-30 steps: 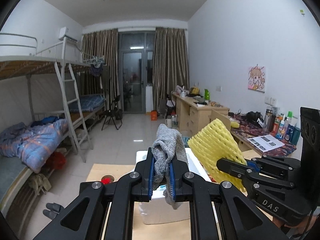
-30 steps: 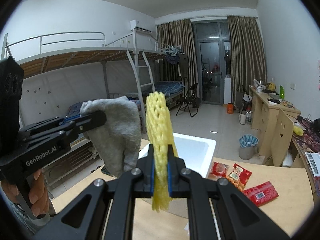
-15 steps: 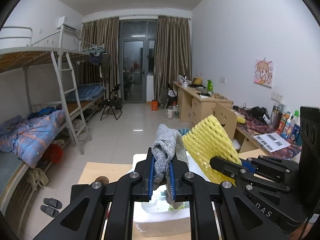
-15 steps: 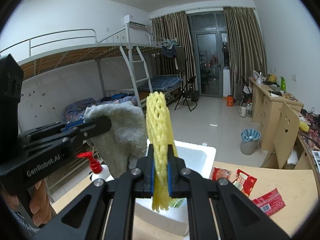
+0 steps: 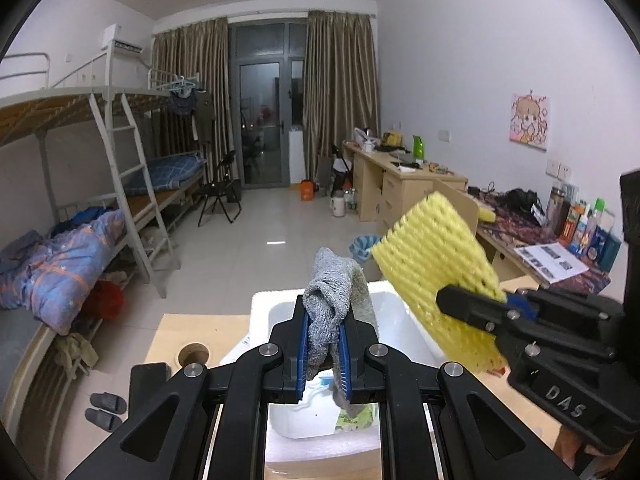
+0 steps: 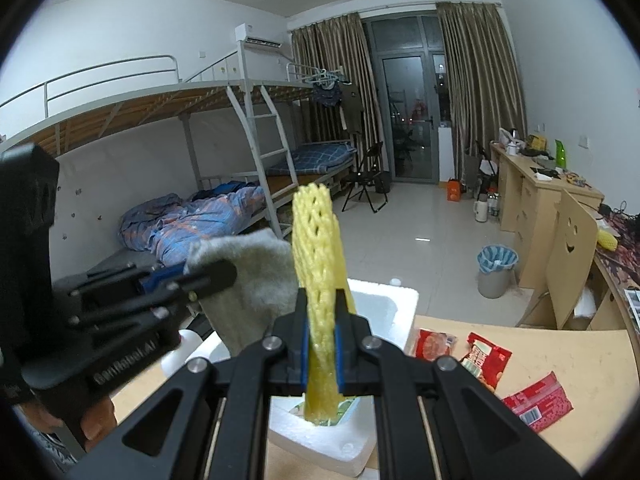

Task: Organize soft objects
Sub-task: 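Open the left tool to drop the grey sock into the foam box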

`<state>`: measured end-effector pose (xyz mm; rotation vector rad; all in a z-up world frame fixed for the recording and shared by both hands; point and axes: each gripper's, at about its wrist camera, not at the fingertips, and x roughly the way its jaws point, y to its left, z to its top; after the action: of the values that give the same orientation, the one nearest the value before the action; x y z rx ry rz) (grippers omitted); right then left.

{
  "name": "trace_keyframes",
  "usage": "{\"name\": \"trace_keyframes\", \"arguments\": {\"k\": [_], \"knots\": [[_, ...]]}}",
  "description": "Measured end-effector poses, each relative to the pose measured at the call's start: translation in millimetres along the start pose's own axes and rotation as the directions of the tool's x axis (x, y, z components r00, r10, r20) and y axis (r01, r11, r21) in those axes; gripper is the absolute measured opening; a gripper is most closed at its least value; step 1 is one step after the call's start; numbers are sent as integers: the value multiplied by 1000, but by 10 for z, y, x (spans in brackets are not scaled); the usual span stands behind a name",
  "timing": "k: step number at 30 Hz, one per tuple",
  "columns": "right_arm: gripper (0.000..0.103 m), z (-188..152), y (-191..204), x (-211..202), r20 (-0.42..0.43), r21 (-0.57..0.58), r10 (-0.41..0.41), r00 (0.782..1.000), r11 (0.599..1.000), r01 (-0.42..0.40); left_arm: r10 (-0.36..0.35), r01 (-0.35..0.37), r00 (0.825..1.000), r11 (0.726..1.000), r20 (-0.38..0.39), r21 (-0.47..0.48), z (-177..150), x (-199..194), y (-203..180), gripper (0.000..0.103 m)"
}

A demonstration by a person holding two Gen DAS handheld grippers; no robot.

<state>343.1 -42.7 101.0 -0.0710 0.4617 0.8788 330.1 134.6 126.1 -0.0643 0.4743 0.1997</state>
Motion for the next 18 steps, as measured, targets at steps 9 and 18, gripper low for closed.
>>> {"name": "trace_keyframes", "arguments": {"k": [9, 18], "knots": [[13, 60, -1, -45, 16, -3, -5, 1000, 1000, 5, 0, 0, 1000, 1000, -19, 21, -62, 108, -41, 21], [13, 73, -45, -82, 32, 7, -15, 999, 1000, 15, 65, -64, 998, 998, 23, -7, -48, 59, 22, 90]]}}
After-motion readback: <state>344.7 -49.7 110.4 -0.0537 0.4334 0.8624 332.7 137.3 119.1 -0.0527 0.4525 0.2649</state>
